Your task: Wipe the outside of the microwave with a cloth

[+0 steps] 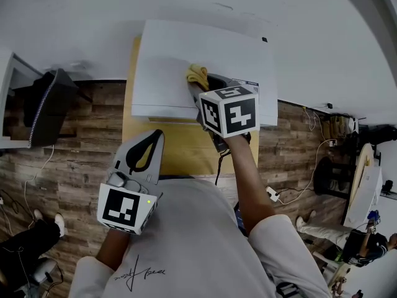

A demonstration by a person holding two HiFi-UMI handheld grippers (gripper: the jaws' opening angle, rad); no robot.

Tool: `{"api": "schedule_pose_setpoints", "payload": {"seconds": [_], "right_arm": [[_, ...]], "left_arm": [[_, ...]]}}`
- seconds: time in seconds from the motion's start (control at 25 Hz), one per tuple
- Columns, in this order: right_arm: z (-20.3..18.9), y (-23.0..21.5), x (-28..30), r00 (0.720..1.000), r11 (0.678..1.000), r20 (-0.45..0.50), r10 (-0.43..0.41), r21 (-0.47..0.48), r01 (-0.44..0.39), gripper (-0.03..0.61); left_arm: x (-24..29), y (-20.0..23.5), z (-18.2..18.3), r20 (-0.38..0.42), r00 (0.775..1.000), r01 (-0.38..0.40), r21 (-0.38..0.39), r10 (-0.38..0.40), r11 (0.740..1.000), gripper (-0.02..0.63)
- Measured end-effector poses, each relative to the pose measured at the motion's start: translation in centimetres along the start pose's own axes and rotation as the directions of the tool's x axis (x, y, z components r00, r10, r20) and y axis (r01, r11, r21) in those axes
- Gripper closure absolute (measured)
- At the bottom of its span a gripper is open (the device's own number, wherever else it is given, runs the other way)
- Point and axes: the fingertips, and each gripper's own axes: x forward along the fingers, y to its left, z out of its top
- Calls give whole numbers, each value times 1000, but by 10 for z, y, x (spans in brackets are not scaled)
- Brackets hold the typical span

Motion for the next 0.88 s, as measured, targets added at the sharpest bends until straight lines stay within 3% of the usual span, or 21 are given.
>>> {"api": "schedule_pose_setpoints", "payload": {"seconds": [0.88], "right_arm": [[33,98,49,980,978,18,198,-76,-196,456]], "left_arm": [[-17,26,2,3,996,-90,-5,90,996,623]]}}
